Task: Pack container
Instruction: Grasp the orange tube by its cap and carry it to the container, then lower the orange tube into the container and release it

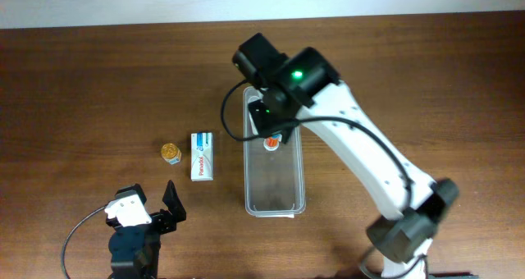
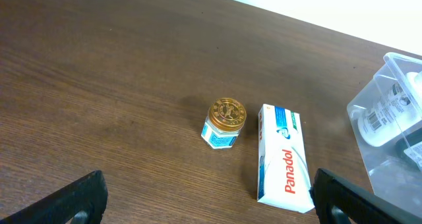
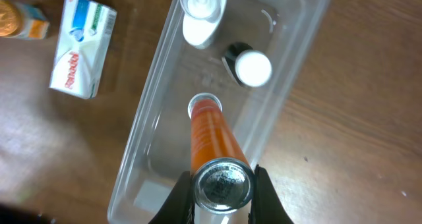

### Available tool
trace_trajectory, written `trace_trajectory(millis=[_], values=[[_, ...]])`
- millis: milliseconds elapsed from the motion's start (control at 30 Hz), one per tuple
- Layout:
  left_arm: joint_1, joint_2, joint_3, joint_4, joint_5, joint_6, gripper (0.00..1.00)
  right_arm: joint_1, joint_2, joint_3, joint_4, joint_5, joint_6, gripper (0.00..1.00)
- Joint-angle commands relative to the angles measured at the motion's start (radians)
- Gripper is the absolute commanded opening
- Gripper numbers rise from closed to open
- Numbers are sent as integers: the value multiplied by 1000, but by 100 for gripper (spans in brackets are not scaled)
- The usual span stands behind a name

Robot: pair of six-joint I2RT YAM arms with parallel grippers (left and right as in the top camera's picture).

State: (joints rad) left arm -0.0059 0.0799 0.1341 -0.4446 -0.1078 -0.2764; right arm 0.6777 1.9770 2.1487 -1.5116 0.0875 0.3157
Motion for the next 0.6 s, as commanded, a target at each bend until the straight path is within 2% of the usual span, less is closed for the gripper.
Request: trace_trajectory(millis=[0, 467, 567], values=[[4, -7, -5, 3, 7, 2, 99, 4, 74, 10, 43, 23, 14, 8], [4, -7, -5, 2, 7, 2, 99, 4, 190, 9, 156, 21, 15, 9], [4, -7, -5, 2, 7, 2, 99, 4, 190, 9, 159, 21, 15, 13]])
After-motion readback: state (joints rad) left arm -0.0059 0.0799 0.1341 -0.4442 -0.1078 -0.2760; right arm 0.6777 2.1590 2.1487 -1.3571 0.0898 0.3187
